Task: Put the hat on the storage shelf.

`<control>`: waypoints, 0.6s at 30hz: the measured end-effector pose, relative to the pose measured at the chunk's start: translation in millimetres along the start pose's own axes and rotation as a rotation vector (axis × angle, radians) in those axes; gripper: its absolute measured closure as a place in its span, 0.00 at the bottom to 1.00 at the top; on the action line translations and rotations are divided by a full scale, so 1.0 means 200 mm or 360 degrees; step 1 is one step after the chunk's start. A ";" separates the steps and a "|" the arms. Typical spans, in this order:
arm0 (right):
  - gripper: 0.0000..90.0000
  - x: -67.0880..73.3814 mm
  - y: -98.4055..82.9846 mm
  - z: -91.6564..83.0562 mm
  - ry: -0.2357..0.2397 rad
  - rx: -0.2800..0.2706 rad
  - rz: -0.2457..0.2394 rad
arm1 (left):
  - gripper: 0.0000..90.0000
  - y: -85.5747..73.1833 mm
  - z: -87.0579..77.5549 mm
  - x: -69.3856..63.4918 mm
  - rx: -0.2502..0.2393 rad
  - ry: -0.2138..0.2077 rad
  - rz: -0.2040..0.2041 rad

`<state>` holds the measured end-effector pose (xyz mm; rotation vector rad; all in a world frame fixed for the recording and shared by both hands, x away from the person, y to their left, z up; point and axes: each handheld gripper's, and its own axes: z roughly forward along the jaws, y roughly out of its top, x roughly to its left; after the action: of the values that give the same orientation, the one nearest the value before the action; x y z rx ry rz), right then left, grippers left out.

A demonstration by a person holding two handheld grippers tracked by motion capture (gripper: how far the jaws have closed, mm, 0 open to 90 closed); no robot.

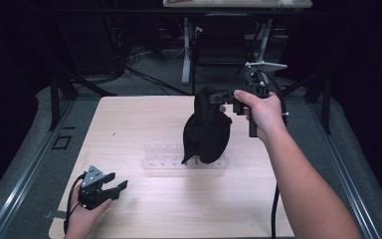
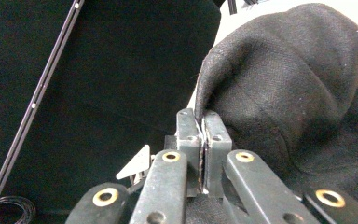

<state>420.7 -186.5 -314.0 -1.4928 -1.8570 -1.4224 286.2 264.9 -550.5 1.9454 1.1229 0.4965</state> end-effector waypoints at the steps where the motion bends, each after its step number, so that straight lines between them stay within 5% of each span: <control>1: 0.98 0.00 0.00 0.00 0.0002 0.0001 0.0001 | 0.46 0.00 0.00 0.00 -0.0001 -0.0001 -0.0009; 10: 0.98 0.05 -0.01 0.07 0.0029 0.0030 -0.0027 | 0.47 0.10 -0.02 -0.07 -0.0094 -0.0038 0.0036; 18: 0.97 0.08 -0.01 0.15 0.0058 0.0050 -0.0046 | 0.54 0.26 0.02 -0.20 -0.0123 -0.0106 0.0183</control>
<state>420.8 -151.9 -314.8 -1.4211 -1.8774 -1.4170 295.5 215.7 -509.0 1.9520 0.9400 0.5249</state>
